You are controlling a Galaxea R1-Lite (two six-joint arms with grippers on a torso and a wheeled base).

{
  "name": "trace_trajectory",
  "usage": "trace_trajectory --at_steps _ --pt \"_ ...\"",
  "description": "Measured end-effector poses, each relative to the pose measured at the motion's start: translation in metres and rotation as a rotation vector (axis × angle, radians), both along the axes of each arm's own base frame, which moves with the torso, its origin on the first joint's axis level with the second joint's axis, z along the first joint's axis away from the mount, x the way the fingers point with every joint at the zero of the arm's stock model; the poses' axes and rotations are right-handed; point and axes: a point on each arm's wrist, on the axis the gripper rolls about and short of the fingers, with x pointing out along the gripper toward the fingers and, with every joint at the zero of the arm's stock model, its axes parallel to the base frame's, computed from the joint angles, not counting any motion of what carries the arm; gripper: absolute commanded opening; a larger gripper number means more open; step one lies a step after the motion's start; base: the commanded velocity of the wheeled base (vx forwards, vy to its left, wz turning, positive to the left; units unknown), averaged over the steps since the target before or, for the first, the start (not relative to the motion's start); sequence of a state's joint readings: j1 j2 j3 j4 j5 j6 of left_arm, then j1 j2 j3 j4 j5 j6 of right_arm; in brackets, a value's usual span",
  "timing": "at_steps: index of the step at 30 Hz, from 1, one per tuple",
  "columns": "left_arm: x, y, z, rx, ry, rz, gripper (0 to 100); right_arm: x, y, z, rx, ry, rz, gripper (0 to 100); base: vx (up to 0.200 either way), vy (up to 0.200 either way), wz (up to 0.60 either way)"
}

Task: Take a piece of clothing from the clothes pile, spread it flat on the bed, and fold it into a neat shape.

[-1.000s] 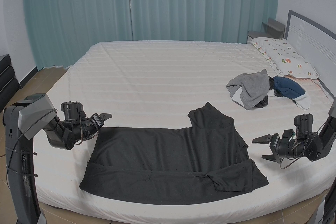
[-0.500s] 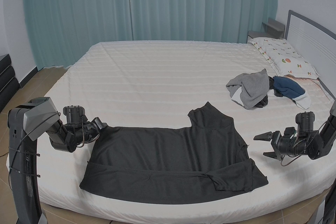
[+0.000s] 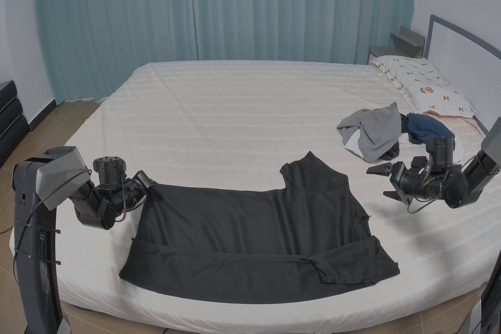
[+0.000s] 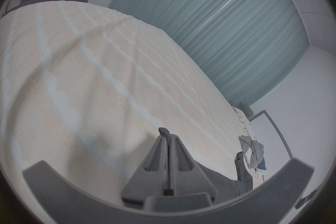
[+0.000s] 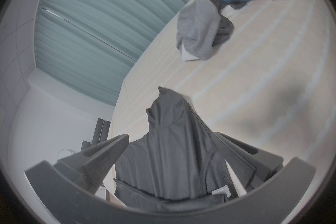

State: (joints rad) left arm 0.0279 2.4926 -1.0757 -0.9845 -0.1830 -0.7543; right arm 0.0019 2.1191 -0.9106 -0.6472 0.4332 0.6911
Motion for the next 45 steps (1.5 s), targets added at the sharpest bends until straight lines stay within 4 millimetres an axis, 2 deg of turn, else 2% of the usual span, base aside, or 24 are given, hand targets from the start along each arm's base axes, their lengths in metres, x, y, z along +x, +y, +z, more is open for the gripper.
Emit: trace_trajectory --at_steps 7,12,17,23,24,33,45 --pt "-0.006 0.004 0.011 -0.003 -0.017 0.043 0 0.055 0.019 -0.009 -0.038 -0.031 0.002 100 0.0 0.0 0.0" --pt "-0.008 0.009 0.018 0.002 -0.029 0.076 0 0.088 0.031 -0.028 -0.091 -0.038 0.017 100 0.0 0.0 0.0" --pt "-0.009 0.012 0.021 0.004 -0.035 0.089 0 0.113 0.04 -0.048 -0.148 -0.059 -0.013 100 0.0 0.0 0.0" --pt "-0.01 0.014 0.023 0.004 -0.04 0.093 0 0.131 0.051 -0.064 -0.17 -0.083 -0.014 100 0.0 0.0 0.0" --pt "-0.01 0.014 0.023 0.004 -0.04 0.092 0 0.133 0.052 -0.065 -0.17 -0.085 -0.012 0 0.0 0.0 0.0" --pt "-0.01 0.014 0.023 0.003 -0.041 0.089 0 0.139 0.056 -0.079 -0.176 -0.048 -0.001 0 0.0 0.0 0.0" --pt "-0.009 0.013 0.025 0.003 -0.04 0.086 0 0.135 0.048 -0.07 -0.155 -0.046 -0.025 0 0.0 0.0 0.0"
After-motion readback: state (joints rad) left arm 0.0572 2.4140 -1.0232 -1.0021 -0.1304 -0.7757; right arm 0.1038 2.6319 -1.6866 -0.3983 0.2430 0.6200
